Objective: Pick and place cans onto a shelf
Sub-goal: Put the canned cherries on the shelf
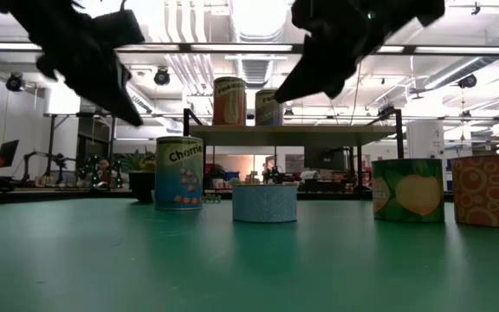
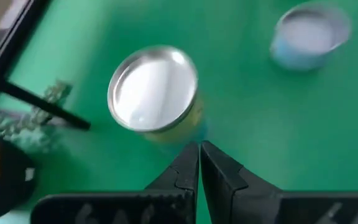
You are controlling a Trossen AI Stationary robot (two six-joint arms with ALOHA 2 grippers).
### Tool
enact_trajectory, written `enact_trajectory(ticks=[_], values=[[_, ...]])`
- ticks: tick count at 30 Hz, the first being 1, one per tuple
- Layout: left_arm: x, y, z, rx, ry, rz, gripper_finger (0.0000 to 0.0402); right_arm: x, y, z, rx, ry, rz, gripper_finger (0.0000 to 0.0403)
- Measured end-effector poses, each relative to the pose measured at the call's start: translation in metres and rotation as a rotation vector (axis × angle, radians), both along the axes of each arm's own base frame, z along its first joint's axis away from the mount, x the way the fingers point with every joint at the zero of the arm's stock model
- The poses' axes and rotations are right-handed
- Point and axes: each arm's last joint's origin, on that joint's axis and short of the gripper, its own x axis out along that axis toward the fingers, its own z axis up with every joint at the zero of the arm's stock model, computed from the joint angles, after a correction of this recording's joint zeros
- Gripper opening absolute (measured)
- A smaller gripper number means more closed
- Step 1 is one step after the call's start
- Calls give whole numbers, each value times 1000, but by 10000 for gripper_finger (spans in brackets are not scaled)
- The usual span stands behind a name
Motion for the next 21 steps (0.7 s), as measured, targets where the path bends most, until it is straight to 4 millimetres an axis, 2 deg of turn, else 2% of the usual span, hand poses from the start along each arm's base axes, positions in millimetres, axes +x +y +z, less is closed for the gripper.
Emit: enact_trajectory(ticks=[4,7,16,21], values=[[8,-1,-19,61,76,39,0,-2,-2,-10,8,-42,-7,12],[13,0,-28,138,102,70,0,-3,-2,-12,11,-62,-7,32],[21,6,-46,338,159,156,0,-2,-5,-13,-29,-83,-50,161],[28,10,-54,355,178,151,0,10,-3,-29,-40,-95,-47,228]])
